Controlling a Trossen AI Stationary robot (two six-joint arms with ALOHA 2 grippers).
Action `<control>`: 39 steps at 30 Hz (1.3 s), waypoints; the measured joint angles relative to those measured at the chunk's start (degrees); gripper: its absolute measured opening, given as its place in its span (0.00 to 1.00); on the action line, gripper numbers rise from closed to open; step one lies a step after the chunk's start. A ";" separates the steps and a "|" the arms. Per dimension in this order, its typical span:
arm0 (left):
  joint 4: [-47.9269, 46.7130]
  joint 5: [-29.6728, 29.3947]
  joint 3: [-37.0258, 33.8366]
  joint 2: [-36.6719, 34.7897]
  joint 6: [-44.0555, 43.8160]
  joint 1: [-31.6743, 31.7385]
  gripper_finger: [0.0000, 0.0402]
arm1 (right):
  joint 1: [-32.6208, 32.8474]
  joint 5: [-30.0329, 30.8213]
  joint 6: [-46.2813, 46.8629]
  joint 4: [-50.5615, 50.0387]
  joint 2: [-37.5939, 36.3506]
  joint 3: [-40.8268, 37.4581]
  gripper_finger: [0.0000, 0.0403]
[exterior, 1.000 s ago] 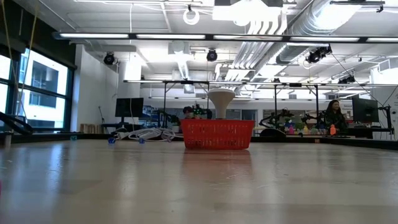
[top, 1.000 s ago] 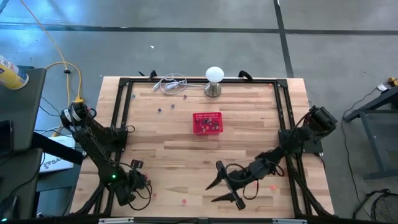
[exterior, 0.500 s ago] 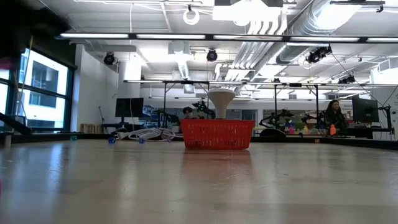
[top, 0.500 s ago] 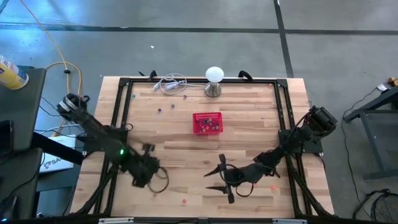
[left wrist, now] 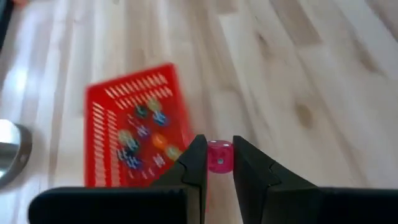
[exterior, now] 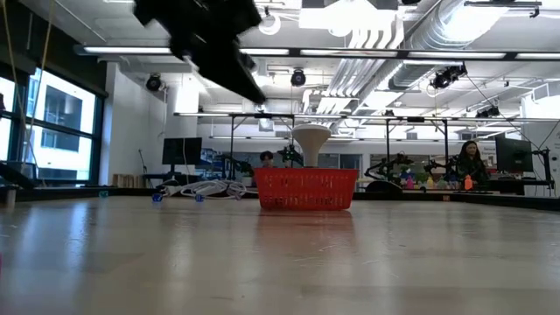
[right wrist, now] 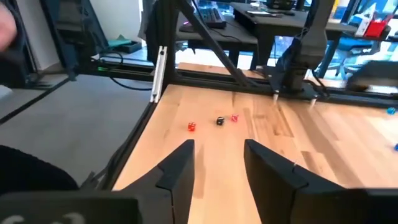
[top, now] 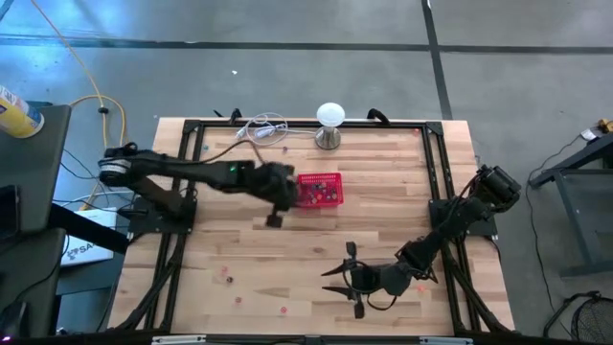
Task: Pick & Place Dice
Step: Put the left pink dice into the bin
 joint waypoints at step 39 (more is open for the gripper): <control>22.38 -16.86 0.04 18.03 -12.45 1.08 0.48 | 0.12 -2.26 11.20 2.74 0.00 0.04 0.27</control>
